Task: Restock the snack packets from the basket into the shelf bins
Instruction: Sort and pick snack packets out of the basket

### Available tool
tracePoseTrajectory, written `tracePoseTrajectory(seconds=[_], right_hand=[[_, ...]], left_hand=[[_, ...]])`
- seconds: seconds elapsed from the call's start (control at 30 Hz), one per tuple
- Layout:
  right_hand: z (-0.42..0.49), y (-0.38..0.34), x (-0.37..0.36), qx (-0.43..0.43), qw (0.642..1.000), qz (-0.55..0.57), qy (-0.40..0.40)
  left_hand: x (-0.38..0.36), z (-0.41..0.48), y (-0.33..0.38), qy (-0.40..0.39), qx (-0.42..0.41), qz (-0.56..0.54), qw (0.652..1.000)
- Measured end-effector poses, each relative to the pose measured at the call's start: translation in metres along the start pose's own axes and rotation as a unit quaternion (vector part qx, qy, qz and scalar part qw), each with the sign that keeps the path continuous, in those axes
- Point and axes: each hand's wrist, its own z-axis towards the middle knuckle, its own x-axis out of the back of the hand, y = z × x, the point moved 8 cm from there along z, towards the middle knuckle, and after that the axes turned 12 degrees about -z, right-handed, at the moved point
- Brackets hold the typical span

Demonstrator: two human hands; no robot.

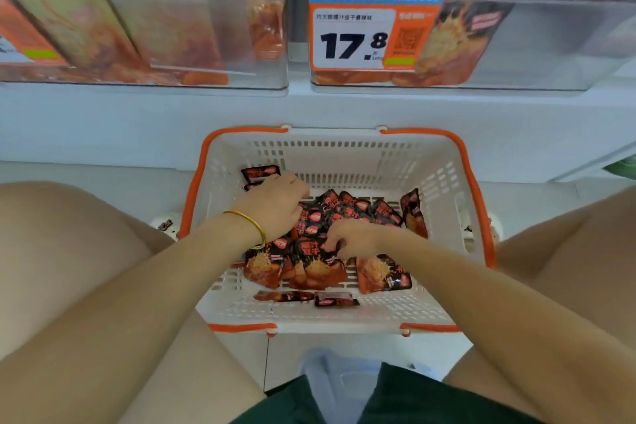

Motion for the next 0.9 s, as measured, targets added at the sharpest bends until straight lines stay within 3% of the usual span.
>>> tracePoseTrajectory(seconds=[0.2,0.33,0.43,0.6,0.67,0.73,0.8,0.9], right_hand=[[-0.114,-0.012,0.101,0.03,0.991,0.097,0.086],[-0.201,-0.017,0.152,0.045,0.953,0.203,0.221],[-0.262,-0.019,0.185,0.048,0.892,0.3,0.335],[-0.325,-0.039,0.227,0.026,0.887,0.212,0.409],[-0.351,-0.033,0.256,0.014,0.851,0.207,0.483],[-0.375,-0.008,0.284,-0.008,0.789,0.243,0.565],[-0.386,0.021,0.311,-0.041,0.74,0.26,0.619],[-0.36,0.065,0.346,-0.139,0.734,0.215,0.629]], left_hand=[[0.014,-0.003,0.057,-0.042,0.0,-0.138,0.989],[0.074,-0.008,0.121,0.057,-0.086,-0.148,0.984],[0.126,-0.022,0.167,0.113,-0.161,-0.157,0.968],[0.205,-0.043,0.235,0.232,-0.269,-0.144,0.924],[0.23,-0.045,0.246,0.298,-0.279,-0.165,0.898],[0.249,-0.042,0.244,0.352,-0.267,-0.175,0.88],[0.254,-0.028,0.237,0.374,-0.243,-0.098,0.89],[0.245,-0.001,0.226,0.351,-0.188,0.019,0.917]])
